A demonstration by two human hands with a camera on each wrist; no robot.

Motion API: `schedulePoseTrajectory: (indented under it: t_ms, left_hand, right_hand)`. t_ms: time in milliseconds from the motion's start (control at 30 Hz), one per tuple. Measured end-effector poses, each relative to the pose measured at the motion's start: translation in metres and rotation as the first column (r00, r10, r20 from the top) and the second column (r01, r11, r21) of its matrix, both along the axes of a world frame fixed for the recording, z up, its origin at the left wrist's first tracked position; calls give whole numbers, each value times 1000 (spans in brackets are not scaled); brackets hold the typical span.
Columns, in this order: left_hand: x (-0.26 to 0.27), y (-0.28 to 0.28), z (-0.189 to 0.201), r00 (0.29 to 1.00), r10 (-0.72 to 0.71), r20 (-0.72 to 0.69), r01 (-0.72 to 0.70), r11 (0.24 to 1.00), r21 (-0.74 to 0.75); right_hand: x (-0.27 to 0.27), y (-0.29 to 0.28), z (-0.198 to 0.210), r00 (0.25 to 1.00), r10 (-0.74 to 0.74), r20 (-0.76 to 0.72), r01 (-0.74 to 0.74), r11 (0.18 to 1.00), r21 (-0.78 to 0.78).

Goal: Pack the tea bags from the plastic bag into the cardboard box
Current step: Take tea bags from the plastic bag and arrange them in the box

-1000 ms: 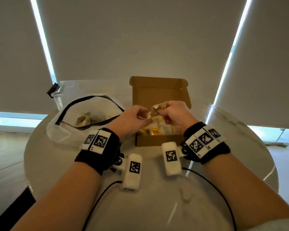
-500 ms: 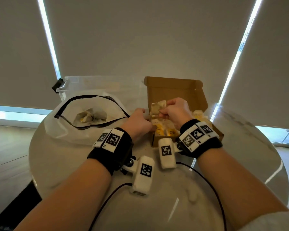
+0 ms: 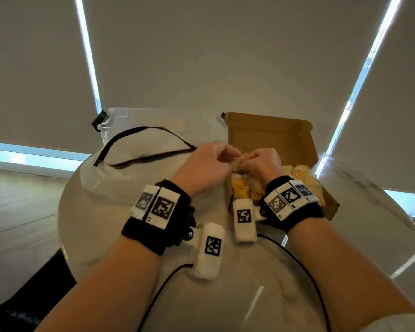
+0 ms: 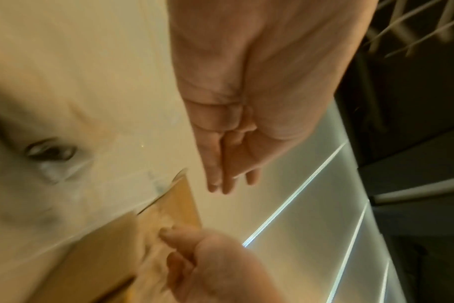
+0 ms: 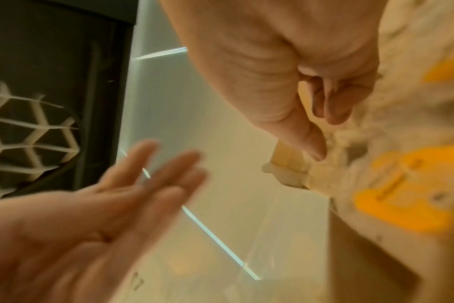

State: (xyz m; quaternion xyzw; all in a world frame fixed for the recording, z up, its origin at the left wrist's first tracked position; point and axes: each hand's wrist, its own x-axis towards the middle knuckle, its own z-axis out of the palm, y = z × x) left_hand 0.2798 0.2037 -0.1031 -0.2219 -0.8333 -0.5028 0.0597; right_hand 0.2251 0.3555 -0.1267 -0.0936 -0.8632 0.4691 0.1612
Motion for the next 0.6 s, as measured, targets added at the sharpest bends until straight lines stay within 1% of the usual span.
schedulePoseTrajectory:
  t_ms: [33, 67, 133, 167, 200, 233, 267, 300, 333, 367, 400, 433, 467, 500, 533, 567, 600]
  left_hand:
    - [8, -8, 9, 999, -40, -31, 44, 992, 120]
    - [15, -16, 18, 996, -80, -49, 89, 966, 242]
    - [29, -36, 33, 989, -134, -70, 151, 897, 415]
    - [33, -49, 39, 988, -130, -78, 152, 866, 477]
    - [34, -64, 43, 991, -97, -93, 131, 848, 514]
    - [33, -81, 47, 994, -27, -110, 79, 856, 510]
    - [28, -98, 48, 990, 63, -126, 1, 889, 458]
    - [21, -115, 48, 977, 161, -143, -102, 931, 349]
    - [13, -131, 45, 955, 249, -162, -216, 956, 199]
    - [5, -144, 39, 931, 315, -183, -318, 948, 17]
    - [-2, -153, 33, 913, 354, -203, -391, 901, -186]
    - [-10, -160, 26, 905, 367, -216, -424, 821, -382]
    - [-17, -166, 18, 907, 375, -191, -415, 727, -547]
    - [-20, -168, 12, 910, 389, -144, -379, 637, -671]
    - [-21, -168, 6, 913, 399, -86, -318, 561, -764]
    - [-22, -167, 3, 916, 399, -33, -251, 507, -825]
    - [-24, -164, -1, 920, 392, -2, -201, 468, -861]
  right_hand:
    - [2, 2, 4, 999, -15, -43, 17, 999, 41]
    - [4, 2, 9, 996, -26, -91, 34, 996, 85]
    - [12, -4, 21, 986, 11, -169, 6, 995, 103]
    - [17, -10, 26, 979, 53, -199, -35, 995, 96]
    - [22, -19, 31, 967, 97, -235, -75, 992, 101]
    - [28, -28, 35, 950, 143, -276, -115, 987, 114]
    - [34, -38, 39, 927, 196, -320, -163, 979, 126]
    - [40, -49, 44, 897, 258, -359, -223, 965, 136]
    - [46, -61, 48, 862, 328, -386, -292, 945, 149]
    - [50, -73, 52, 825, 398, -400, -364, 917, 163]
    - [53, -85, 53, 790, 466, -398, -431, 884, 179]
    - [53, -98, 53, 757, 531, -380, -494, 846, 200]
    - [52, -109, 51, 728, 594, -343, -546, 805, 233]
    - [48, -120, 47, 708, 650, -276, -586, 759, 284]
    - [42, -128, 42, 695, 699, -167, -618, 701, 356]
    - [36, -135, 38, 684, 730, -22, -650, 622, 437]
    - [28, -138, 33, 674, 725, 137, -677, 533, 507]
